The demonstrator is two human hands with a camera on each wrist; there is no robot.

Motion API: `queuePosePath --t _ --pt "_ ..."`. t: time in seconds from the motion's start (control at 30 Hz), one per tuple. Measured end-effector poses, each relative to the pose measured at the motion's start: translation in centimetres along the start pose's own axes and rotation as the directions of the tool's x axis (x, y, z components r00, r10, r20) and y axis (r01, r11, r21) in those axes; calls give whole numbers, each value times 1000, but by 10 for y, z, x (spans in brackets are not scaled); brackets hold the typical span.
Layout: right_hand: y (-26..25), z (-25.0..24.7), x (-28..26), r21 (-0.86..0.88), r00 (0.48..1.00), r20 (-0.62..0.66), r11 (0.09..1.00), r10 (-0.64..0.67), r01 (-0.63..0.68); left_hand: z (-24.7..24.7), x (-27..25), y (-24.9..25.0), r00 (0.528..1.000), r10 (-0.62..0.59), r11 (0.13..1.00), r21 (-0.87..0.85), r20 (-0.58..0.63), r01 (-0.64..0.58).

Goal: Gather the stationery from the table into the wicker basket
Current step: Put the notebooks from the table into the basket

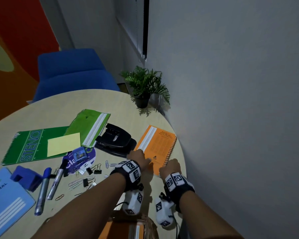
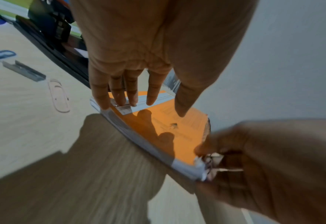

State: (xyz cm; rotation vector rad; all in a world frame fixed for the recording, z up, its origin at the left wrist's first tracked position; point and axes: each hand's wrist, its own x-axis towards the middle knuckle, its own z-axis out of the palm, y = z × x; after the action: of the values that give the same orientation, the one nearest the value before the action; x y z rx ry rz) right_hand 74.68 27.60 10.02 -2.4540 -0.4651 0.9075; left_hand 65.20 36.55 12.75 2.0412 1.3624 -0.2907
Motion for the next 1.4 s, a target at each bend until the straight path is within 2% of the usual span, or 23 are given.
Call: queuePosePath --t 0.13,0.23,0.33,0.43,0.5,0.6,0.7,0.8,0.93,1.17,1.23,1.3,1.33,1.4 --pt "2 -10 -18 231 998 2 971 -67 65 4 -16 3 999 46 996 -73 13 -45" --pt "0 -23 -40 308 976 -53 927 -209 216 3 -32 10 994 92 951 -303 67 -67" --pt "-8 -30 -65 272 922 -42 884 -384 380 -8 -52 12 985 166 798 -593 53 -103" --pt "-13 -31 -96 114 867 14 863 -497 493 -23 -67 2 977 211 694 -709 34 -126" --pt "-10 -30 -117 101 840 55 839 -541 534 -32 -74 -16 978 207 624 -770 -2 -134" --pt "-1 -24 -140 141 807 166 823 -567 550 -41 -88 -48 976 219 565 -815 0 -127" --pt "-2 -9 -157 49 764 241 793 -599 607 -41 -103 -70 981 196 569 -816 8 -107" --pt "-6 3 -176 37 770 221 794 -599 607 -41 -112 -80 981 190 602 -784 -45 -153" --pt "-6 -2 -205 42 730 201 751 -653 659 -57 -140 -95 961 256 556 -798 -103 -233" --pt "-12 5 -274 213 609 130 622 -782 754 -102 -223 -125 876 373 534 -701 -306 -473" --pt "-10 5 -285 259 618 23 601 -786 756 -106 -247 -144 872 369 500 -722 -323 -479" --pt "2 8 -284 176 671 -102 650 -735 739 -102 -265 -166 887 359 459 -773 -290 -438" --pt "9 10 -284 156 724 -106 708 -682 689 -97 -270 -178 902 345 437 -806 -259 -399" --pt "25 19 -285 265 841 43 818 -539 510 -82 -275 -205 935 301 424 -853 -185 -305"
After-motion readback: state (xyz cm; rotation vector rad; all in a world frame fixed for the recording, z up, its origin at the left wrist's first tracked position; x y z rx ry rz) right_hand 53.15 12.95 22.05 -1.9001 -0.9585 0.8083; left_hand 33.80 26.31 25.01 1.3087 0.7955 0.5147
